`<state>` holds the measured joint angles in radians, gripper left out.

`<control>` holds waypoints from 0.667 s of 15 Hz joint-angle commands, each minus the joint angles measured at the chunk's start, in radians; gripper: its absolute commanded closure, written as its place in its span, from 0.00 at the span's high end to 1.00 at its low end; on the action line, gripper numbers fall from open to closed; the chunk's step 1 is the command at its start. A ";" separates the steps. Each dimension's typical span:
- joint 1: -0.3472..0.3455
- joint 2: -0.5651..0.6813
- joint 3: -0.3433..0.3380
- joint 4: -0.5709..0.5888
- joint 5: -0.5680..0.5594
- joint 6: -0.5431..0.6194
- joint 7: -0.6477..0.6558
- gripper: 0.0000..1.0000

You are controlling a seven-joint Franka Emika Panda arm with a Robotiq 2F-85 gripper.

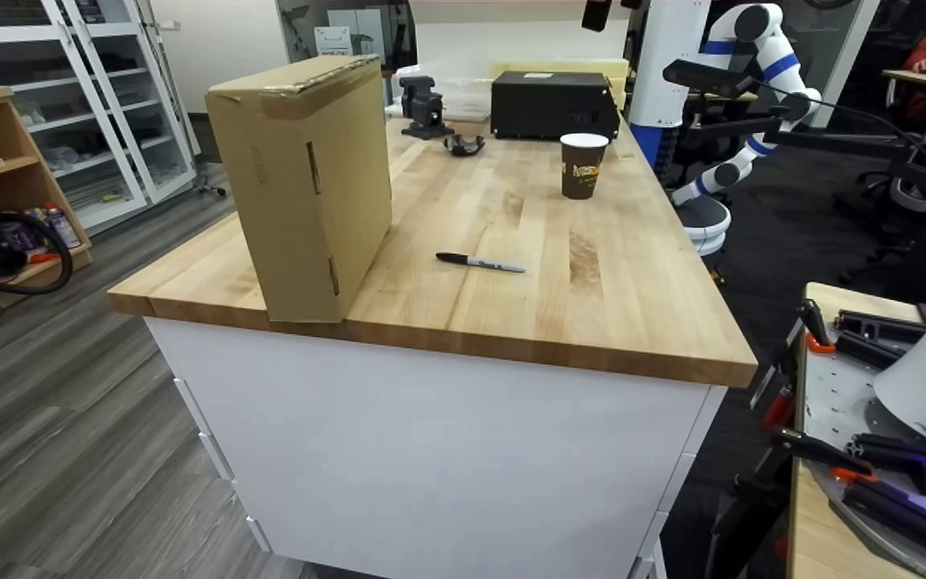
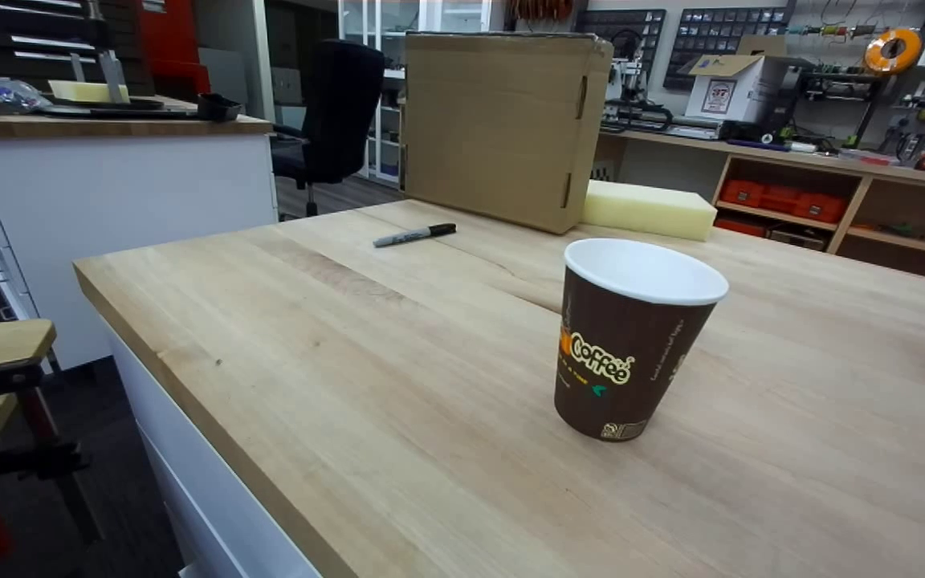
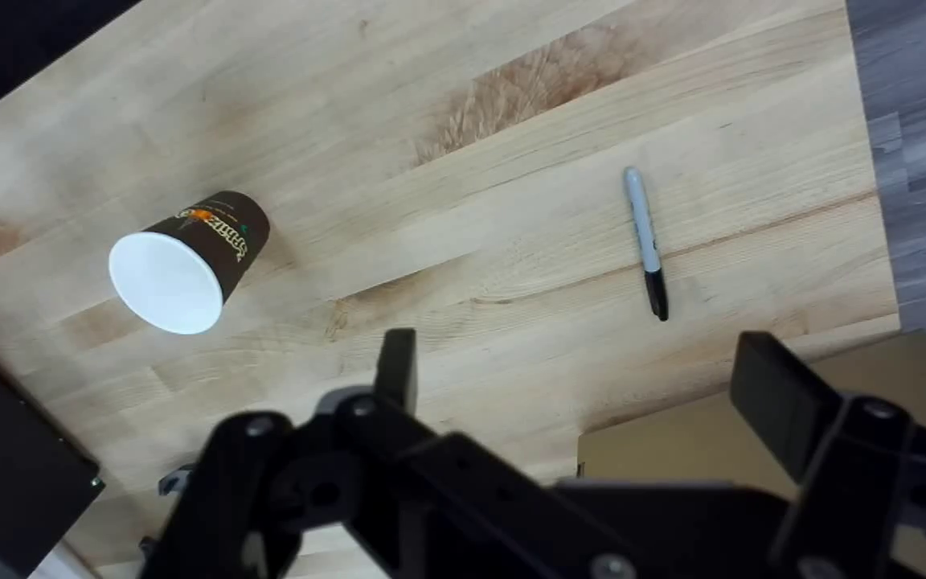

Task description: Move the brown cup to the left

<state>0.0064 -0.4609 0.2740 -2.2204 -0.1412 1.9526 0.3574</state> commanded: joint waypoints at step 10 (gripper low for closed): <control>-0.147 -0.067 -0.268 0.038 -0.039 -0.019 -0.006 1.00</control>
<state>-0.1034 -0.5493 0.0652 -2.2143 -0.1976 1.9421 0.3706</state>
